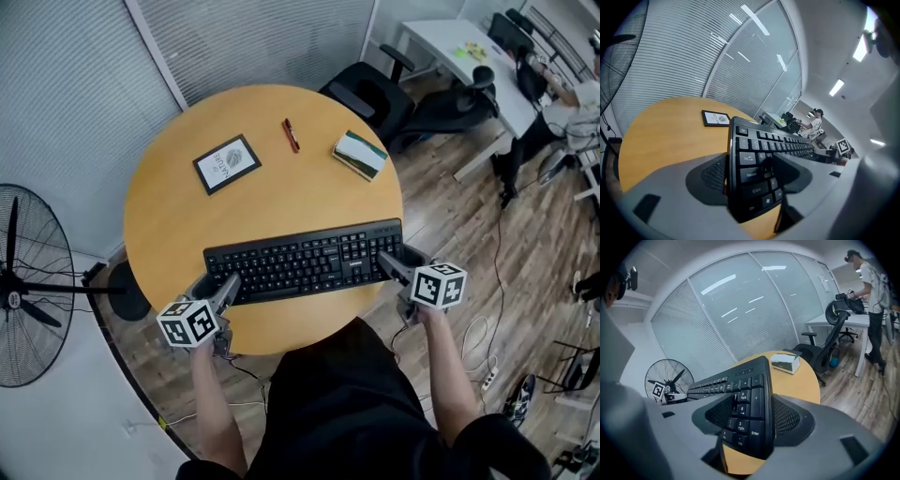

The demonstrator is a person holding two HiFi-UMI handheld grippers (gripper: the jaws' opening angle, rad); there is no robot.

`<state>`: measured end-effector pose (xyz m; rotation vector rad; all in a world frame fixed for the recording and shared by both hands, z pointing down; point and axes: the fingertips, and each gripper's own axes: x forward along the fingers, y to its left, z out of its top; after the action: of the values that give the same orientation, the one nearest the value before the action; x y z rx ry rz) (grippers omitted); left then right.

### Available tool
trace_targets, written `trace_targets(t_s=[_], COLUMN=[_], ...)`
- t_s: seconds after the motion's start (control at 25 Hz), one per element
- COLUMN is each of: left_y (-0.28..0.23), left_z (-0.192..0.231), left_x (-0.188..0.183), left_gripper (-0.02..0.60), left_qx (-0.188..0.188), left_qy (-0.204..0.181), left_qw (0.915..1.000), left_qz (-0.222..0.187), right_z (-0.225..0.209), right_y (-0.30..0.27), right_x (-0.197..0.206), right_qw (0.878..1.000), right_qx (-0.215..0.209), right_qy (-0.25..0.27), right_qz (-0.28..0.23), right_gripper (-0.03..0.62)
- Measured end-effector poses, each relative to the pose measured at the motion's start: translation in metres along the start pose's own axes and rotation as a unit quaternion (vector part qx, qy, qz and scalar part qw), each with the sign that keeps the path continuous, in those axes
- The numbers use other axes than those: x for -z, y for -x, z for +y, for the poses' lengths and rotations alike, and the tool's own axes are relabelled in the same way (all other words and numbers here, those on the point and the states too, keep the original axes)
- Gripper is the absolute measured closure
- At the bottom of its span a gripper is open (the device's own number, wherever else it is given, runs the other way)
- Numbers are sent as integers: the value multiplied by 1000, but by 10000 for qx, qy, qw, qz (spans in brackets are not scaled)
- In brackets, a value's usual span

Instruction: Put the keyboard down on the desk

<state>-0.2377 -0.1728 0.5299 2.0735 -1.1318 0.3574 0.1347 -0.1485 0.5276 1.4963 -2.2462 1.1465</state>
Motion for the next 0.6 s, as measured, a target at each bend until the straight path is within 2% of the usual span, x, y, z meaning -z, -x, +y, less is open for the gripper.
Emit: trace_targets(t_s=[0.24,0.6], left_y=[-15,-24], left_z=[8,29], left_x=[17,33], left_gripper=[306,305], left_qx=[-49,-453], left_qy=[254,572], left_qw=[9994,9966], left_qz=[220,379], right_z=[-11,-27], right_y=[-10,-56], right_x=[3,10], right_qw=[9997,9976], right_qx=[108,-186], right_qy=[22,-13], right_qz=[206,663], right_gripper=[333,333])
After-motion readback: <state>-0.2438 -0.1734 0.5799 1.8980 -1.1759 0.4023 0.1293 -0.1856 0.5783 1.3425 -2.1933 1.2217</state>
